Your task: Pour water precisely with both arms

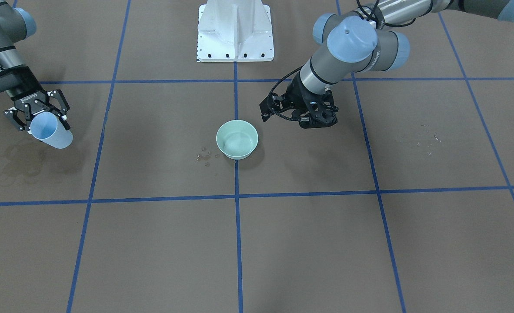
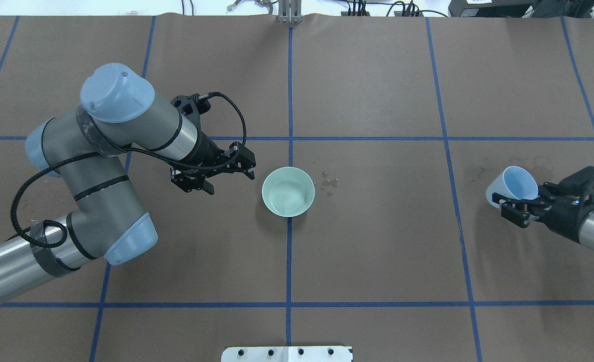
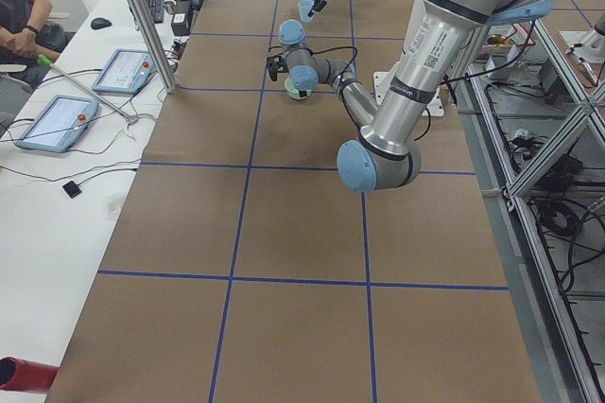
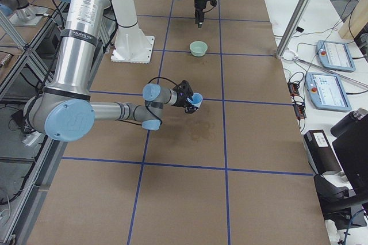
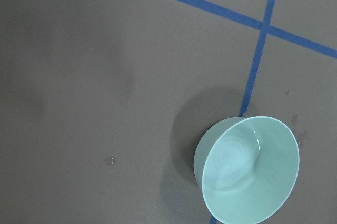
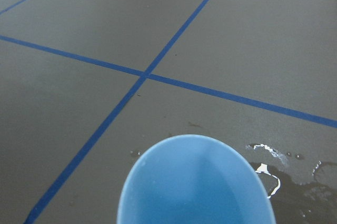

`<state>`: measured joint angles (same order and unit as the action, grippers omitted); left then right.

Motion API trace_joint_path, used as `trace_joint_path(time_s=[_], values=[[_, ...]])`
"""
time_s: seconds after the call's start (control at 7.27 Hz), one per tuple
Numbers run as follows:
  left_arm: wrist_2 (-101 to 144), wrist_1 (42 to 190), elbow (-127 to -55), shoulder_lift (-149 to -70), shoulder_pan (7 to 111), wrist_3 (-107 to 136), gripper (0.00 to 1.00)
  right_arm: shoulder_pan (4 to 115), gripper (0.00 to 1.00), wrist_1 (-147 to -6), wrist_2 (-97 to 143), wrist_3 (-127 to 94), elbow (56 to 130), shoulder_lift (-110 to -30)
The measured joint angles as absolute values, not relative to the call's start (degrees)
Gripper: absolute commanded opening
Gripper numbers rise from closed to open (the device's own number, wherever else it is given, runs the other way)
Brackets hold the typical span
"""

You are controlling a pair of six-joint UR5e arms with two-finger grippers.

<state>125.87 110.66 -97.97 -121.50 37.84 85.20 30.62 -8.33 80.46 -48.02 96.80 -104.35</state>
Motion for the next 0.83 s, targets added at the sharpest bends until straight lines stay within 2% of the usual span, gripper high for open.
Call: trace_joint_path(time_s=[0.41, 0.83], values=[[126.27, 110.65, -97.95, -119.97, 40.08, 84.46, 1.00, 30.35, 0.00, -21.95, 82.29, -48.27, 98.45, -92.16], [126.41, 110.60, -97.51, -117.87, 42.93, 80.94, 1.00, 29.77, 0.00, -42.86, 84.24, -51.01, 101.76, -78.31]])
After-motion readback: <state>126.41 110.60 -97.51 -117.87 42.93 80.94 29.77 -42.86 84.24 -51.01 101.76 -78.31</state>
